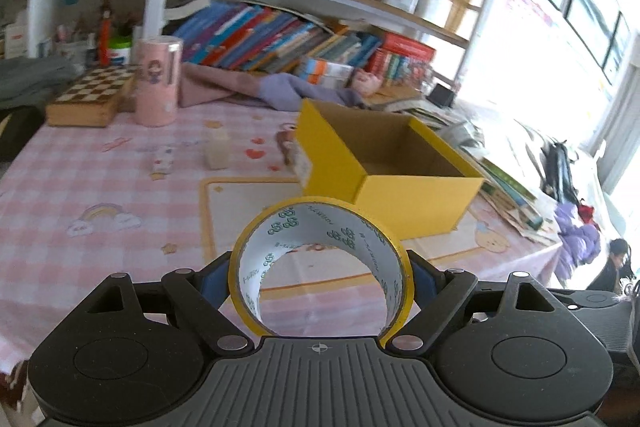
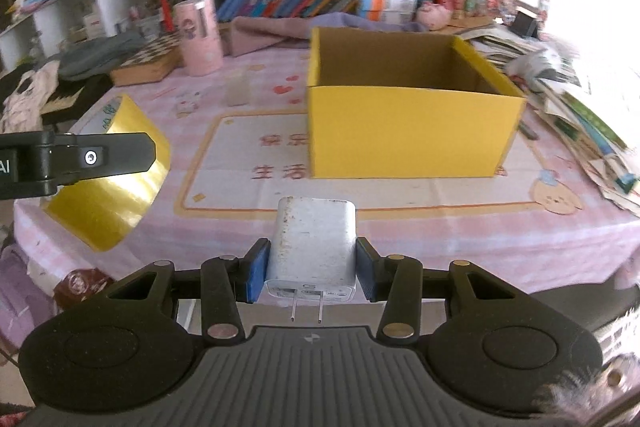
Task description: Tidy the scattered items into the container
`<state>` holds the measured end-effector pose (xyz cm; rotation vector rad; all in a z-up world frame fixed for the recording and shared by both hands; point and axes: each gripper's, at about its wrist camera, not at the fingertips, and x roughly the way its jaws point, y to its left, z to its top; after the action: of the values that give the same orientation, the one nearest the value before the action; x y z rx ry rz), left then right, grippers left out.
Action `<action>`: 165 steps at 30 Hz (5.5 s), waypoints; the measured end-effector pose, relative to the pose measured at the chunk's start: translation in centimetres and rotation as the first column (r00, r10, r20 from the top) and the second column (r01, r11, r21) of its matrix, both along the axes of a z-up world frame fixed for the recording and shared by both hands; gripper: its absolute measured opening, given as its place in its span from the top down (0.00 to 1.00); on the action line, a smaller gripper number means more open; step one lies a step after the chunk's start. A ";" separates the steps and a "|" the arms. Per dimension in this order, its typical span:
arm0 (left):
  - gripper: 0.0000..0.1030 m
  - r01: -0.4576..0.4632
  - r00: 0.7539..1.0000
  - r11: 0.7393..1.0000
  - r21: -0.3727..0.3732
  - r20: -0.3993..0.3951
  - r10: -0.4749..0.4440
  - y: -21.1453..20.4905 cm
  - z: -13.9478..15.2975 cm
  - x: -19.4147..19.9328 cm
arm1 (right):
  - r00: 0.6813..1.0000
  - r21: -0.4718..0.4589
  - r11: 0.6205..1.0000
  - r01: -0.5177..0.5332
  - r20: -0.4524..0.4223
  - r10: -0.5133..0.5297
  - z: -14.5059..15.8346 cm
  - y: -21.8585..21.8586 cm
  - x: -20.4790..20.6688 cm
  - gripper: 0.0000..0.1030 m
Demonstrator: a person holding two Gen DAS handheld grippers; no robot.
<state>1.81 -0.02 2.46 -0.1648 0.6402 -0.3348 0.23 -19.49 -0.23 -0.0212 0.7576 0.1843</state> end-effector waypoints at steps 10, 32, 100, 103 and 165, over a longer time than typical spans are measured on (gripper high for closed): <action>0.15 0.131 0.991 0.991 0.038 0.036 -0.132 -4.9 0.5 1.4 | 0.991 0.025 0.990 0.137 -0.005 -0.137 0.2 -4.8 0.5 0.59; 0.15 0.168 0.972 0.985 0.037 0.158 -0.172 -9.5 2.8 5.6 | 0.991 0.017 0.993 0.118 0.068 -0.118 1.8 -9.1 5.4 0.59; 0.06 0.002 0.998 0.943 0.333 0.065 -0.025 -17.5 0.6 23.1 | 0.907 -0.209 0.885 -0.416 -0.027 0.420 1.0 -11.6 32.5 0.36; 0.02 -0.014 0.995 0.944 0.331 0.097 -0.019 -17.4 1.3 21.4 | 0.920 -0.209 0.902 -0.379 0.025 0.392 2.0 -11.8 31.1 0.33; 0.00 -0.087 0.996 0.960 0.265 0.030 0.082 -2.1 -1.7 2.2 | 0.997 -0.067 0.998 0.009 0.083 -0.004 -0.4 -1.4 5.5 0.18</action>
<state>4.02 -2.10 0.79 0.0682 0.6511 -0.1652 5.69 -20.92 -0.63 -0.0901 0.6812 0.1504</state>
